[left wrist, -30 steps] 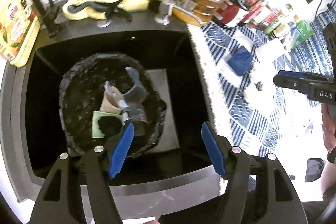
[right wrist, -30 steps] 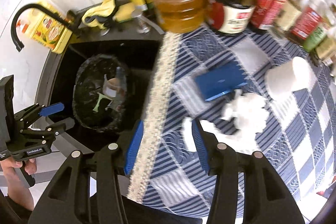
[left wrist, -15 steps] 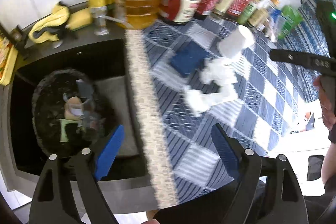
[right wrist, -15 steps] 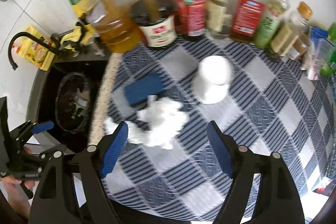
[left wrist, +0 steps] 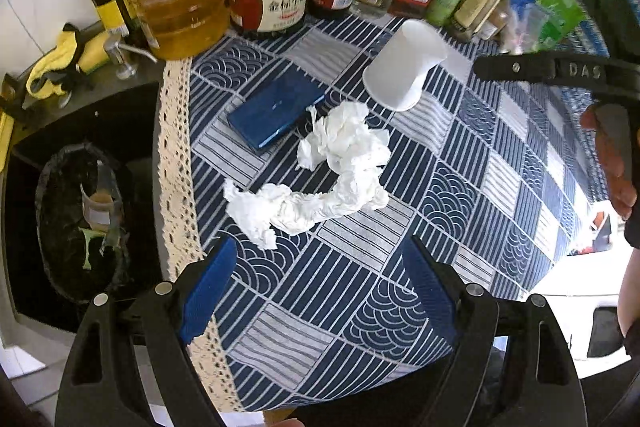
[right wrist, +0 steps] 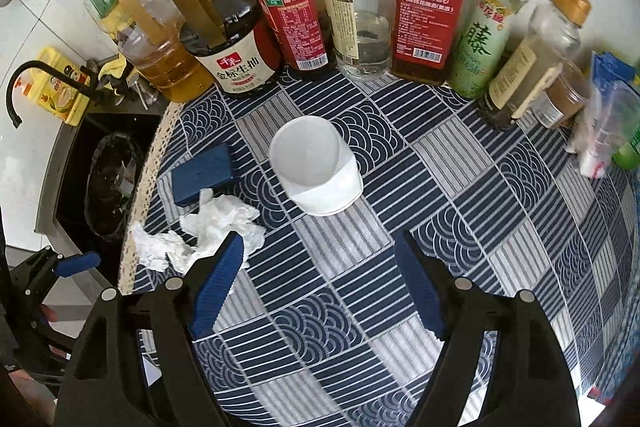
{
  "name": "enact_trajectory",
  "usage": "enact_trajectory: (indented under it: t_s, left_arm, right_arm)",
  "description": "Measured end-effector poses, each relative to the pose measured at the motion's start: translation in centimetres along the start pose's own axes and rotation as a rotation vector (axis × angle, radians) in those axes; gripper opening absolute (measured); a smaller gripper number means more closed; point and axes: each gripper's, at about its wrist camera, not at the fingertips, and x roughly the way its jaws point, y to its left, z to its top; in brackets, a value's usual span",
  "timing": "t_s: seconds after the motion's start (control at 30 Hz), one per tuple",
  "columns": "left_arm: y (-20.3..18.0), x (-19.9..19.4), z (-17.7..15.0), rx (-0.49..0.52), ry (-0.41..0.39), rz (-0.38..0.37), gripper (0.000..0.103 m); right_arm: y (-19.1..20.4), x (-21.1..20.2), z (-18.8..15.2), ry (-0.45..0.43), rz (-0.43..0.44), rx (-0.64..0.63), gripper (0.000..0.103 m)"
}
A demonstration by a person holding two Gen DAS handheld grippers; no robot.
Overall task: Collect trash
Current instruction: 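Grasp the white paper cup with the right gripper while the left gripper reaches the tissue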
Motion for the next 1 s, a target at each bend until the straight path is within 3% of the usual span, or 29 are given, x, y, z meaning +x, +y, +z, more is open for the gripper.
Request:
enact_trajectory:
  t_s: [0.27, 0.67, 0.77, 1.0]
  left_arm:
    - [0.9, 3.3, 0.1, -0.069, 0.065, 0.08, 0.083]
    - [3.7, 6.5, 1.4, -0.171, 0.123, 0.116, 0.083]
    - [4.0, 7.2, 1.7, -0.181, 0.137, 0.114, 0.083]
    - [4.4, 7.9, 2.0, -0.177, 0.15, 0.094, 0.083]
  right_arm:
    - [-0.9, 3.0, 2.2, 0.043, 0.025, -0.049, 0.077]
    - [0.7, 7.8, 5.1, 0.115, 0.017, -0.127, 0.077]
    - [0.7, 8.5, 5.3, 0.13, 0.002, -0.136, 0.066]
    - [0.6, 8.2, 5.3, 0.116, 0.009, -0.141, 0.065]
